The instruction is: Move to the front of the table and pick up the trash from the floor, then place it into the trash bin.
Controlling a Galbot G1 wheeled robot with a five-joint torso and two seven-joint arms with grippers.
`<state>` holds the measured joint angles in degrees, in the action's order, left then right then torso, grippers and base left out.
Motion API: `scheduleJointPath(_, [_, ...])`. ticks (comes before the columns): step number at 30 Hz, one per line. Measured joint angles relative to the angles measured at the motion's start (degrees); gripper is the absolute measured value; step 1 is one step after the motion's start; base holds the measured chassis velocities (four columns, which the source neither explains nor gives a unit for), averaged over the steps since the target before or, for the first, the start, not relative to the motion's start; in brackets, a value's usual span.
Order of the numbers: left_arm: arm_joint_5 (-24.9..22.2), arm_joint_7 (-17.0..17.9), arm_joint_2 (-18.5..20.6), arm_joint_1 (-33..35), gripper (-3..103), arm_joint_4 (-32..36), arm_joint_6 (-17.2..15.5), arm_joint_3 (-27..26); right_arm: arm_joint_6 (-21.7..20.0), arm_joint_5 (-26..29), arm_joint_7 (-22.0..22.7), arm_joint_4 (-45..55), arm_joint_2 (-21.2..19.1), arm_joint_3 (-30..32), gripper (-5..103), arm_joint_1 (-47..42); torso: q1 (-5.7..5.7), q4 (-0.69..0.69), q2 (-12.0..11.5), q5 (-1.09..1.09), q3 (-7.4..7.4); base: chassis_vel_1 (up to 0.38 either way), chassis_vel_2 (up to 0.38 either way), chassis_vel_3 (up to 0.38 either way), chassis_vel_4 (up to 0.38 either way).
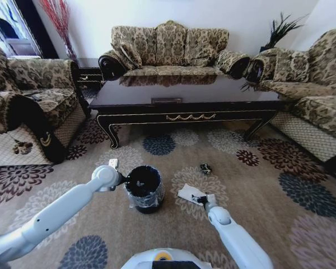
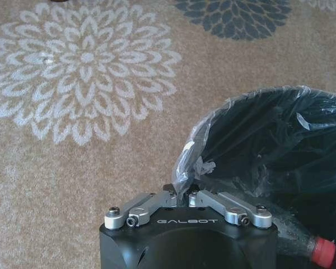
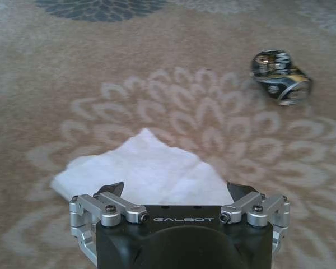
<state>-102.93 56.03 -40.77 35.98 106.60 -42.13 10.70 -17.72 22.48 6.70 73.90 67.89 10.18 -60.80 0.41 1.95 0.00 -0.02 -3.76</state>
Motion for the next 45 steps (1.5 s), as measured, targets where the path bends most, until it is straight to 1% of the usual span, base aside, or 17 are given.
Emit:
scheduleJointPath(6, [0.15, -0.17, -0.09, 0.51, 4, 0.01, 0.00, -1.06, 1.66, -2.41, -0.17, -3.51, 1.49, -1.65, 101, 0.99, 0.00, 0.01, 0.00, 0.02, 0.00, 0.000, 0.000, 0.000, 0.000])
scheduleJointPath(8, [0.15, -0.17, -0.09, 0.65, 4, 0.01, 0.00, -1.14, 3.39, -3.32, -0.72, -5.10, 1.32, -1.66, 96, 1.59, 0.00, 0.01, 0.00, 0.02, 0.00, 0.000, 0.000, 0.000, 0.000])
scheduleJointPath(10, [0.21, -0.20, -0.08, 0.88, 4, 0.01, 0.00, -1.34, 4.38, -3.77, -1.41, -5.96, 0.49, -1.65, 86, 2.01, 0.00, 0.00, 0.00, 0.02, 0.00, 0.000, 0.000, 0.000, 0.000])
scheduleJointPath(11, [0.21, -0.20, -0.08, 0.88, 4, 0.01, 0.00, -1.34, 4.38, -3.77, -1.41, -5.96, 0.49, -1.65, 86, 2.01, 0.00, 0.00, 0.00, 0.02, 0.00, 0.000, 0.000, 0.000, 0.000])
scheduleJointPath(14, [0.39, -0.22, -0.05, 1.28, 4, 0.10, 0.00, -1.64, 4.71, -3.76, -1.86, -6.23, -0.72, -1.65, 70, 2.31, 0.00, 0.01, 0.00, 0.02, 0.00, 0.000, 0.000, 0.000, 0.000])
scheduleJointPath(17, [0.41, -0.23, -0.05, 1.39, 4, 0.24, 0.00, -1.71, 4.71, -3.74, -1.88, -6.27, -0.88, -1.63, 64, 2.34, 0.00, 0.00, 0.00, 0.02, 0.00, 0.000, 0.000, 0.000, 0.000])
scheduleJointPath(20, [0.48, -0.25, -0.06, 1.39, 4, 0.38, 0.00, -1.89, 4.73, -3.85, -1.88, -6.31, -0.91, -1.63, 48, 2.16, 0.00, -0.01, 0.00, 0.02, 0.00, 0.000, 0.000, 0.000, 0.000])
scheduleJointPath(22, [0.48, -0.25, -0.04, 1.39, 4, 0.44, 0.00, -1.90, 4.73, -3.91, -1.88, -6.33, -0.90, -1.63, 48, 2.13, 0.00, -0.01, 0.00, 0.02, 0.00, 0.000, 0.000, 0.000, 0.000])
scheduleJointPath(24, [0.48, -0.26, 0.08, 1.40, 4, 0.67, 0.00, -1.90, 4.72, -3.99, -1.79, -6.19, -0.87, -1.60, 32, 1.97, 0.00, 0.00, 0.00, 0.02, 0.00, 0.000, 0.000, 0.000, 0.000])
scheduleJointPath(26, [0.48, -0.26, 0.12, 1.41, 4, 0.71, 0.00, -1.90, 4.67, -3.91, -1.74, -5.88, -0.96, -1.57, 32, 1.92, 0.00, 0.00, 0.00, 0.03, 0.00, 0.000, 0.000, 0.000, 0.000])
scheduleJointPath(29, [0.50, -0.26, -0.02, 1.19, 4, 0.82, 0.00, -1.32, 4.16, -2.48, -1.38, -2.67, -2.77, -0.92, 15, 1.35, 0.00, -0.01, 0.00, 0.03, 0.00, 0.000, 0.000, 0.000, 0.000])
scheduleJointPath(31, [0.50, -0.26, -0.13, 1.06, 4, 0.82, 0.00, -1.12, 4.01, -2.12, -1.29, -1.83, -3.25, -0.66, 15, 1.15, 0.00, -0.01, 0.00, 0.03, 0.00, 0.000, 0.000, 0.000, 0.000])
scheduleJointPath(32, [0.51, -0.27, -0.67, 0.45, 4, 0.52, 0.00, -0.27, 3.64, -1.16, -1.04, 0.87, -4.77, 0.30, 5, 0.41, 0.00, -0.01, 0.00, 0.04, 0.00, 0.000, 0.000, 0.000, 0.000])
scheduleJointPath(37, [0.64, -0.27, -2.93, -2.12, 4, -1.35, 0.00, 3.29, 2.78, 1.72, -0.44, 7.73, -8.85, 3.60, 1, -2.02, 0.00, 0.00, 0.00, 0.04, -0.01, 0.000, 0.000, 0.000, 0.000])
scheduleJointPath(39, [0.62, -0.27, -5.95, -5.66, 4, -3.39, 0.00, 7.30, 1.93, 4.35, 0.14, 13.82, -11.57, 6.81, 0, -4.23, 0.00, 0.01, 0.00, 0.03, 0.00, 0.000, 0.000, 0.000, 0.000])
scheduleJointPath(41, [0.62, -0.27, -6.79, -6.66, 4, -3.99, 0.00, 8.29, 1.79, 4.77, 0.24, 15.22, -12.04, 7.44, 0, -4.69, 0.00, 0.01, 0.00, 0.03, -0.01, 0.000, 0.000, 0.000, 0.000])
scheduleJointPath(45, [0.59, -0.30, -11.92, -12.37, 4, -7.61, 0.00, 13.32, 0.60, 7.57, 1.10, 25.52, -14.79, 12.05, 0, -7.83, 0.00, 0.02, 0.00, 0.04, -0.01, 0.000, 0.000, 0.000, 0.000])
